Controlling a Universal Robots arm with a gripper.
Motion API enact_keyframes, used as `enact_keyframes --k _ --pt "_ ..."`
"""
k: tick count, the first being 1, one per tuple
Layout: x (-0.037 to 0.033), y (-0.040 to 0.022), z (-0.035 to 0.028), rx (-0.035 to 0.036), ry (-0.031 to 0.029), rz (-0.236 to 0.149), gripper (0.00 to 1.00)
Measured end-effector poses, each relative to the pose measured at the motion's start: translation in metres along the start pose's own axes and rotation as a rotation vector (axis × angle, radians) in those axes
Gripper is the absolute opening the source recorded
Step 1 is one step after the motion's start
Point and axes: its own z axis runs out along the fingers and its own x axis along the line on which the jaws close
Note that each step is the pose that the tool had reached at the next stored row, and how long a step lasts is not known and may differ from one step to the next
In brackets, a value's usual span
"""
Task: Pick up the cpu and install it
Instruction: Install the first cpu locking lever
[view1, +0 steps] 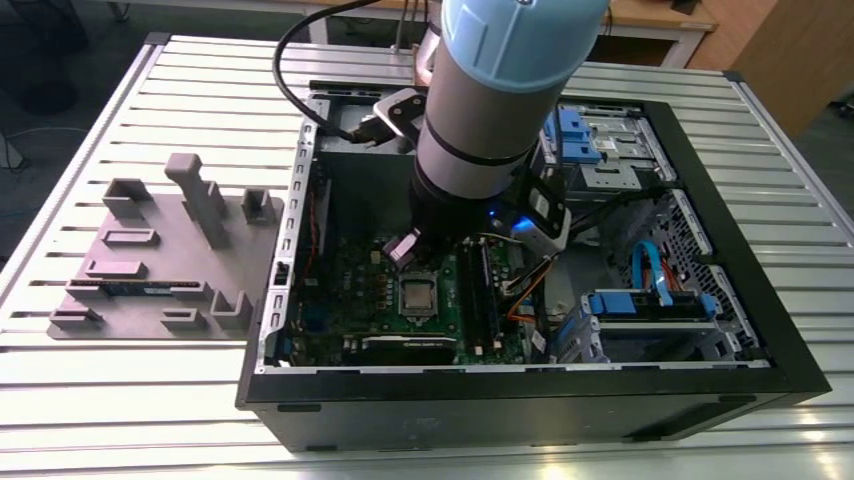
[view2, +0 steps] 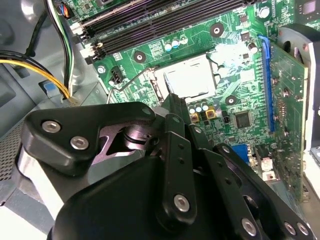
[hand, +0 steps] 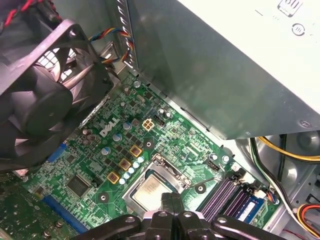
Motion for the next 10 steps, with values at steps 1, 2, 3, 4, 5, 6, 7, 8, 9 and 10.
enact_keyframes --k 1,2,3,4,5,6,7,8,9,10 --pt "-0.0004 0.0004 0.0000 0.0001 0.0003 0.000 0.11" --pt "-0.0008 0.0010 0.0002 0.0000 0.0000 0.000 0.11" --pt "-0.0012 0.0014 0.0003 -0.0001 -0.0001 0.000 0.11" --pt "-0.0016 0.0019 0.0004 0.0000 -0.0001 0.000 0.11" --pt "-0.0020 0.0024 0.0005 -0.0001 -0.0002 0.000 0.11" --pt "-0.0025 0.0031 0.0006 -0.0003 -0.0002 0.000 0.11" --pt "-0.0030 0.0038 0.0007 -0.0004 -0.0003 0.000 0.11" --pt "-0.0036 0.0045 0.0008 -0.0005 -0.0005 0.000 0.11" --pt "-0.0043 0.0053 0.0007 -0.0004 -0.0004 0.000 0.11" --pt "-0.0048 0.0060 0.0003 -0.0004 -0.0003 0.000 0.11"
